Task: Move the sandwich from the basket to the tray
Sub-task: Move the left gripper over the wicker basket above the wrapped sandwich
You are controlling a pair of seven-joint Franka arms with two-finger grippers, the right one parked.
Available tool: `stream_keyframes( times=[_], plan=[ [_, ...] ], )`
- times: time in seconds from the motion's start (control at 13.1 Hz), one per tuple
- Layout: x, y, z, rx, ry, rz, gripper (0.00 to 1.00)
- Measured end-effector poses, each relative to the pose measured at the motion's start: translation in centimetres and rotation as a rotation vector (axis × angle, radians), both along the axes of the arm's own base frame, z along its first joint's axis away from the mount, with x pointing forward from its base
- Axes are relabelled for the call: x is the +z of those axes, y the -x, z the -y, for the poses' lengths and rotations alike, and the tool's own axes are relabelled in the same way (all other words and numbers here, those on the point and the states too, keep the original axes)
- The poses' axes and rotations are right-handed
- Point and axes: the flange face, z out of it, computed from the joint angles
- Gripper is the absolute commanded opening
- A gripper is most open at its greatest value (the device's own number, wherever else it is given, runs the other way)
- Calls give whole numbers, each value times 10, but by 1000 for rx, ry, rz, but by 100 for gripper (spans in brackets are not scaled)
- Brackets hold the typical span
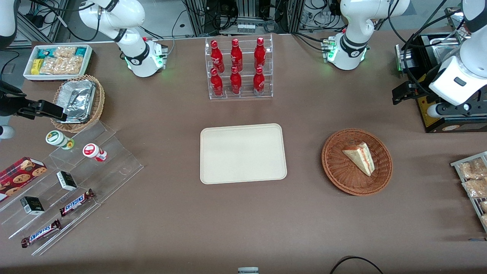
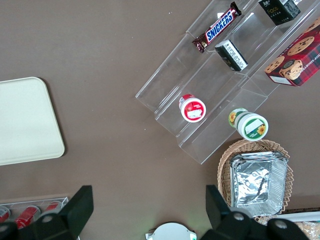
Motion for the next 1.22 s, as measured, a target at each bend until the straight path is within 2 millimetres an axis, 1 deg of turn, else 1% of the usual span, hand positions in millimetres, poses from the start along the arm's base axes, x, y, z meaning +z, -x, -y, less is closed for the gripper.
stream_keyframes(
  times=[0.31, 0.38, 0.46, 0.69, 0.84, 0.99, 1.22],
  plan=[
    [-5, -2, 1, -1, 0, 3, 100],
    [-12, -4, 1, -1, 1, 8, 100],
    [-22, -6, 1, -1, 1, 9, 100],
    [-64, -11, 2, -1, 1, -1, 100],
    [-97, -14, 2, -2, 2, 8, 100],
    [-132, -15, 3, -1, 4, 21, 100],
    [-189, -12, 2, -1, 10, 71, 100]
  ],
)
